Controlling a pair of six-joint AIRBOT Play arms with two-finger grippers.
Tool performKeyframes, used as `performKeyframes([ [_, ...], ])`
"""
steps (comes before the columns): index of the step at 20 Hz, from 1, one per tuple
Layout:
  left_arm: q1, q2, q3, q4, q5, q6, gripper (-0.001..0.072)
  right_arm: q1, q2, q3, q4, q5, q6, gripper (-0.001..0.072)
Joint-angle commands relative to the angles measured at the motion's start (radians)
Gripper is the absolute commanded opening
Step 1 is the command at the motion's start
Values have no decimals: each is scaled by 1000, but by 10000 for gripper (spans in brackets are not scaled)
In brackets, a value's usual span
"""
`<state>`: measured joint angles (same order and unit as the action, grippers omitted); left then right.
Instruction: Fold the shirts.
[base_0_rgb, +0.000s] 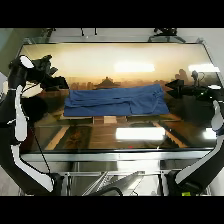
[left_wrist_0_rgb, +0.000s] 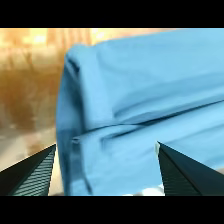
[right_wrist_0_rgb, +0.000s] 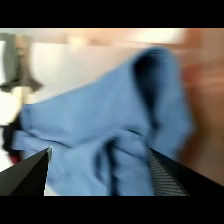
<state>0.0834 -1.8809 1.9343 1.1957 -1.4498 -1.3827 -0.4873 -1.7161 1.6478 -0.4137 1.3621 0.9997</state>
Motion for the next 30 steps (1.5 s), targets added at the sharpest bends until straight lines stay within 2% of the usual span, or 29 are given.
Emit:
performKeyframes([
  [1,-12,-1,94,-103,-80,-39,566,-11,-5,26,-211,8,26,698],
  [2,-20,-1,90,-135,-91,-41,213,5,-17,26,-230,15,25,699],
  [3,-34,-1,77,-163,-95,-39,13,23,-31,26,-230,27,20,699],
  [7,-128,-1,15,-177,-90,-39,14,101,-80,26,-231,65,14,698],
  [10,-221,-1,-23,-178,-52,-39,14,147,-90,26,-246,118,-30,697],
  [11,-257,-1,-30,-178,-30,-37,14,156,-89,26,-245,124,-35,634],
  [12,-298,-1,-40,-177,5,-34,15,163,-89,31,-246,139,-36,348],
  [13,-338,-2,-51,-176,44,-32,14,166,-89,39,-246,150,-35,197],
  [15,-422,-2,-98,-177,150,-32,15,172,-70,54,-246,156,-36,47],
  [16,-461,-2,-123,-177,198,-33,14,174,-50,64,-246,158,-45,17],
  [21,-638,-20,-178,-176,457,-48,13,187,99,152,-257,158,-8,17],
  [26,-700,-211,-9,-167,496,-175,12,278,191,203,-517,186,133,16],
  [30,-724,-331,140,-166,550,-217,11,335,246,225,-570,210,176,16],
])
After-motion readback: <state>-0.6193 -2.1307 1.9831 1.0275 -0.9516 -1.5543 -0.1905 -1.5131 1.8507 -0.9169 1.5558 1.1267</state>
